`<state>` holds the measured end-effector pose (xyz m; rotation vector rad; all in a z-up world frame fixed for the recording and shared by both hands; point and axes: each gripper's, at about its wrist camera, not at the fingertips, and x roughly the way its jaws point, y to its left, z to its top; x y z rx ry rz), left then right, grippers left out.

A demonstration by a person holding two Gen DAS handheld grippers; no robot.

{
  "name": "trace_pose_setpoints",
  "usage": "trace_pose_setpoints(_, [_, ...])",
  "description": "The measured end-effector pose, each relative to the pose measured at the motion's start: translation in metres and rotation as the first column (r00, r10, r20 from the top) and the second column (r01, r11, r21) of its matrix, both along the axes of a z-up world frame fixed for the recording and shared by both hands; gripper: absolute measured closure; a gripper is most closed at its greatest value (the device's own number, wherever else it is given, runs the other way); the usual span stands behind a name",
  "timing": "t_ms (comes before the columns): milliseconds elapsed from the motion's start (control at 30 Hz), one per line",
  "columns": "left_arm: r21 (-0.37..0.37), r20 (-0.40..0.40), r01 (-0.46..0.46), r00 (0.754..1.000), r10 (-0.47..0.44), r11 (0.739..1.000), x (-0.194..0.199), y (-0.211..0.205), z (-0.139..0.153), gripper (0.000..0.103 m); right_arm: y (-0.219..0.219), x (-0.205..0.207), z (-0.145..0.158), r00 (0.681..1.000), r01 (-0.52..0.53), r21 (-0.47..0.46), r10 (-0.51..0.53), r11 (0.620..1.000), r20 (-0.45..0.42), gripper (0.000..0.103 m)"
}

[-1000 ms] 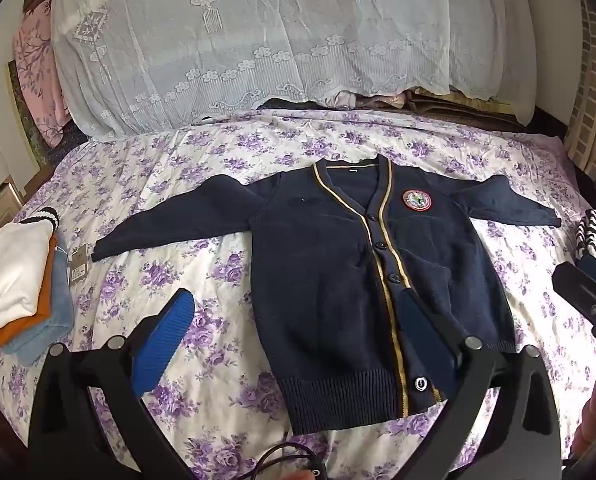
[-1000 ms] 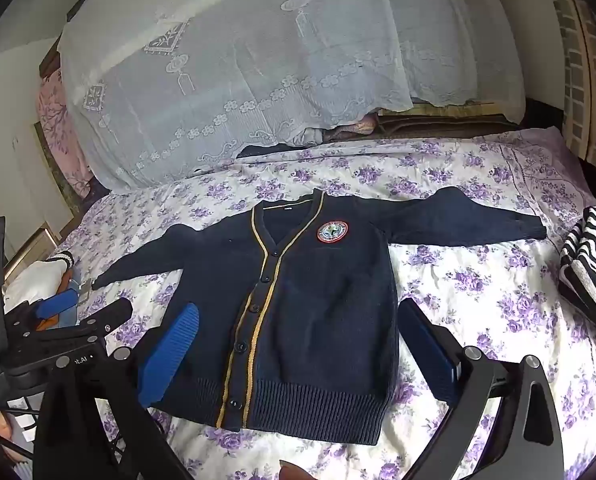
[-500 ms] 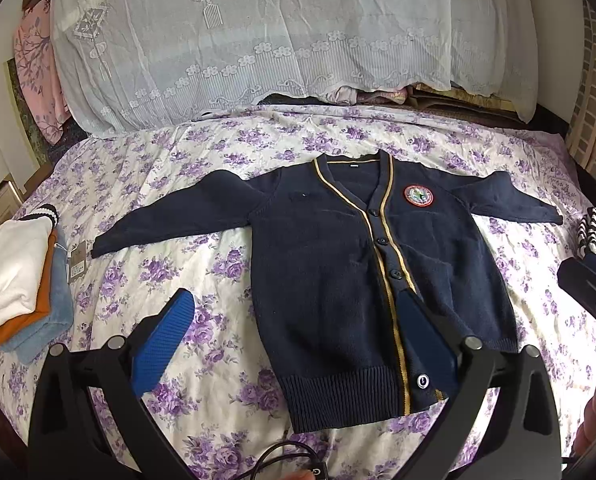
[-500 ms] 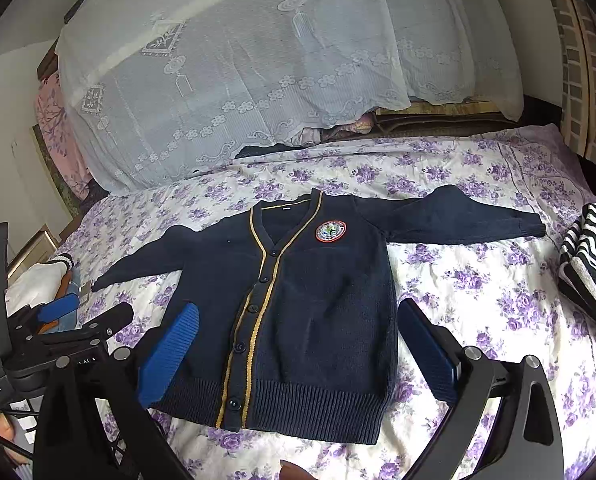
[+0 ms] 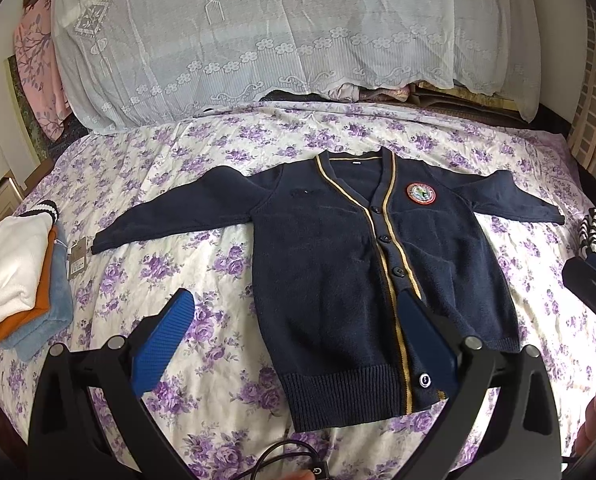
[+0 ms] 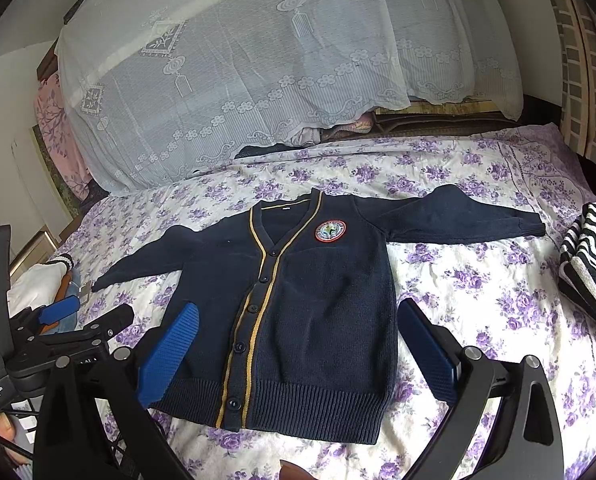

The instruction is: Fold small clothes

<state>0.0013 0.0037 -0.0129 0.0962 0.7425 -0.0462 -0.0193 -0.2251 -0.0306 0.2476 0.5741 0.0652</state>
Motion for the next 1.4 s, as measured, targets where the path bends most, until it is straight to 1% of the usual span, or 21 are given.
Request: trace_pose_setpoints(1400, [0.001, -0.012, -0.006, 1.0, 0.006, 1.0, 0.0005, 0.0042, -0.0068, 0.005, -0.0013, 0.0, -0.0007, 1.0, 0.0, 0.006, 0.0, 1.0, -0.002, 0.003])
